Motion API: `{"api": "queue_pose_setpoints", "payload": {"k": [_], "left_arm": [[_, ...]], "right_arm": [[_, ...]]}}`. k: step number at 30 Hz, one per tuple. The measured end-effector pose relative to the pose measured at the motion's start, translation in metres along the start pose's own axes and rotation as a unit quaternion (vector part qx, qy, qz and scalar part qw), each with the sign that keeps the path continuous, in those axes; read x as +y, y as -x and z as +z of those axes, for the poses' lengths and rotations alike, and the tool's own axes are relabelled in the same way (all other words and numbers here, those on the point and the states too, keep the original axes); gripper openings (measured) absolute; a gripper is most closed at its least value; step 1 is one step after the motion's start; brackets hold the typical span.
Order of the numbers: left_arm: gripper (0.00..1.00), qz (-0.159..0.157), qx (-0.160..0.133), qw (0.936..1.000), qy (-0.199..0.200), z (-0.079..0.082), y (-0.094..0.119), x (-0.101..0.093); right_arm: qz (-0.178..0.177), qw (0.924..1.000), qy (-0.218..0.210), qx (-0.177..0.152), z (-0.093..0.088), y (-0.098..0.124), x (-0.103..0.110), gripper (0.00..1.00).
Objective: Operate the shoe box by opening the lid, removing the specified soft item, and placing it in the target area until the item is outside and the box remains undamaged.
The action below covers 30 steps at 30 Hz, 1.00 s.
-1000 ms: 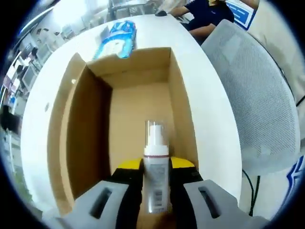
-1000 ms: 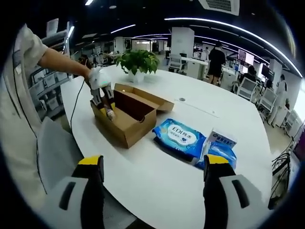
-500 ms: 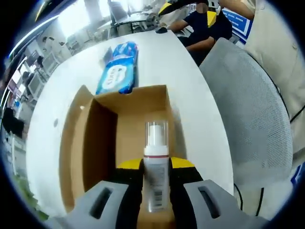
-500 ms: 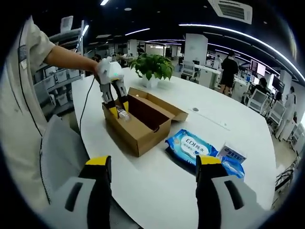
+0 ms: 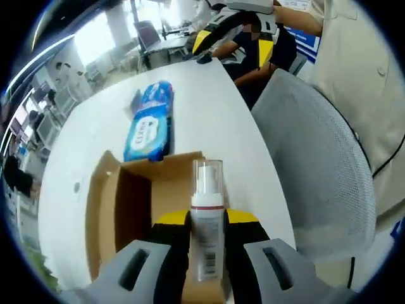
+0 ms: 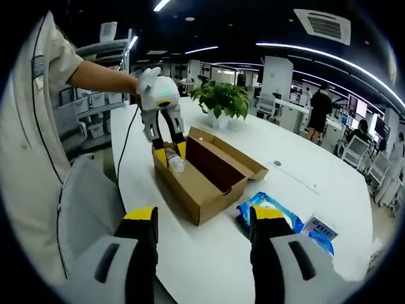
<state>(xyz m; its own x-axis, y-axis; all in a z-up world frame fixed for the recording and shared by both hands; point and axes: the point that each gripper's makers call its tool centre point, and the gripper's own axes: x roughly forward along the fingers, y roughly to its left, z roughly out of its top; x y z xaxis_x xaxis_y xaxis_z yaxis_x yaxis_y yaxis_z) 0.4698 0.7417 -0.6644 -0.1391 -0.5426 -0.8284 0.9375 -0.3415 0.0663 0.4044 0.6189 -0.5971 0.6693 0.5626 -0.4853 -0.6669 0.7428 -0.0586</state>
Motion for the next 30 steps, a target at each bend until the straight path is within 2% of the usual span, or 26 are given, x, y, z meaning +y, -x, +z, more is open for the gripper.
{"api": "queue_pose_setpoints", "payload": {"k": [7, 15, 30], "left_arm": [[0.18, -0.016, -0.014, 0.9996, -0.021, 0.022, -0.002, -0.012], [0.18, -0.028, -0.029, 0.9986, -0.034, 0.039, -0.004, -0.022], [0.18, -0.049, -0.040, 0.9967, -0.050, 0.055, -0.007, -0.036]], "right_arm": [[0.021, 0.9996, 0.015, -0.006, 0.007, -0.010, 0.011, 0.49], [0.047, 0.9984, 0.032, -0.006, 0.012, -0.019, 0.024, 0.43], [0.096, 0.9927, 0.074, -0.003, 0.018, -0.034, 0.052, 0.33]]}}
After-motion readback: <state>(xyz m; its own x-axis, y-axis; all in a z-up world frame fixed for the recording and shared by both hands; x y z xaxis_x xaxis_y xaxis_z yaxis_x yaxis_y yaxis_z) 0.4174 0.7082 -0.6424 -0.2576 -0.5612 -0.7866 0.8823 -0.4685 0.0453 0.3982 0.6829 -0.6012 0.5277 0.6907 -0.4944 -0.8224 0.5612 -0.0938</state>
